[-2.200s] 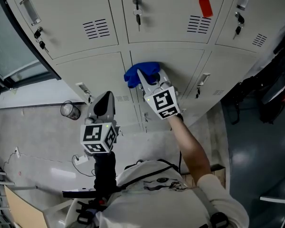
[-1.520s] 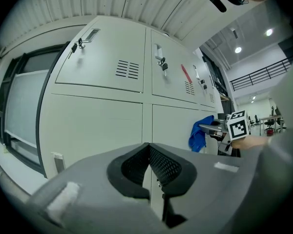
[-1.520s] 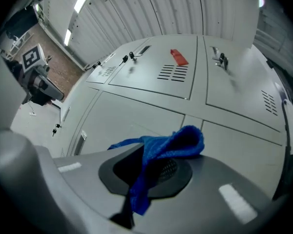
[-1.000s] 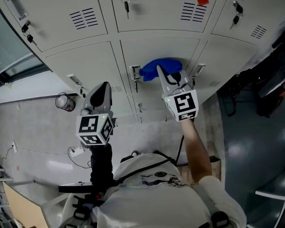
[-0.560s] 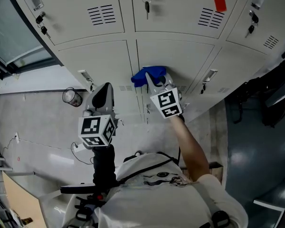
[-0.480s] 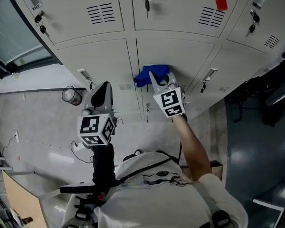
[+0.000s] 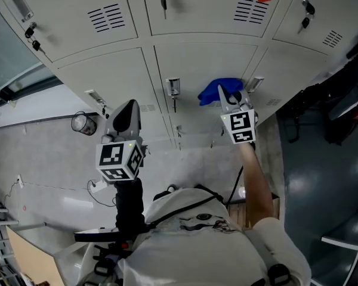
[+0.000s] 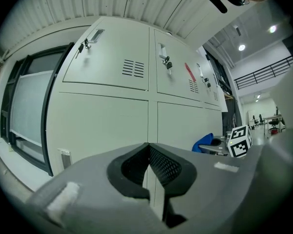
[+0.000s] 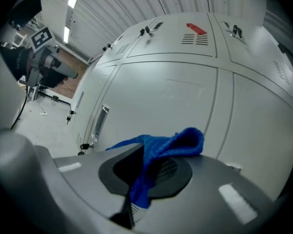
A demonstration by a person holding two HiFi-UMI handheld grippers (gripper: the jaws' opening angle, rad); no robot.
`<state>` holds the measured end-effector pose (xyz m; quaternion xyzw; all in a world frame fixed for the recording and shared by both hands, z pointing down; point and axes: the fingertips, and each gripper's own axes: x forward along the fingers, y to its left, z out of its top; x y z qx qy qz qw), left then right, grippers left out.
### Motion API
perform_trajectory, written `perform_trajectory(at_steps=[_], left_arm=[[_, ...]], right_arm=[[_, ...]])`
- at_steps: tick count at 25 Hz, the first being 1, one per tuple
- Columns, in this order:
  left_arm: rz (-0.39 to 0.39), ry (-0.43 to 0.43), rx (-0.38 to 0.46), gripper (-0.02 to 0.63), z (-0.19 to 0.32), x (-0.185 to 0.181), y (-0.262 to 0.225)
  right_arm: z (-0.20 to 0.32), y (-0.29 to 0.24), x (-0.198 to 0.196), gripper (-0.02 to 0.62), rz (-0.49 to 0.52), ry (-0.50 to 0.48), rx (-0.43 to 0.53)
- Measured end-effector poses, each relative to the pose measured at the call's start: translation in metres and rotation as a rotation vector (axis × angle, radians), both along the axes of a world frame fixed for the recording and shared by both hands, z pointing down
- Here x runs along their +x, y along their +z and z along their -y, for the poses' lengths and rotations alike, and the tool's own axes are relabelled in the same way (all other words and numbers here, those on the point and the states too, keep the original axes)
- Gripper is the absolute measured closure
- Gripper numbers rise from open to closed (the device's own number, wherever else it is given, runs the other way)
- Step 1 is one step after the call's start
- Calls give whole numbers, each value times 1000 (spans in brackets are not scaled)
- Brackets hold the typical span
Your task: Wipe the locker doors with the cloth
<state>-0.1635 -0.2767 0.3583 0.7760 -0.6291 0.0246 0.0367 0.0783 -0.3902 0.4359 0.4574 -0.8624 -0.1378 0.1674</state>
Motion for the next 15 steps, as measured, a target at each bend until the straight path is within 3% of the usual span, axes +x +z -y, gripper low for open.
perform_trajectory(at_steps=[4, 8, 11, 15], left_arm=[[-1, 25, -2, 607, 4, 11, 1], [-1, 33, -1, 607, 5, 15, 1], [2, 32, -3, 607, 4, 14, 1], [5, 24, -7, 607, 1, 11, 3]], right_arm=[[8, 3, 44, 568, 11, 83, -26], [7, 2, 60, 569, 19, 119, -29], [-6, -5, 43, 569, 60, 65, -17], [-36, -5, -20, 569, 95, -90, -38]])
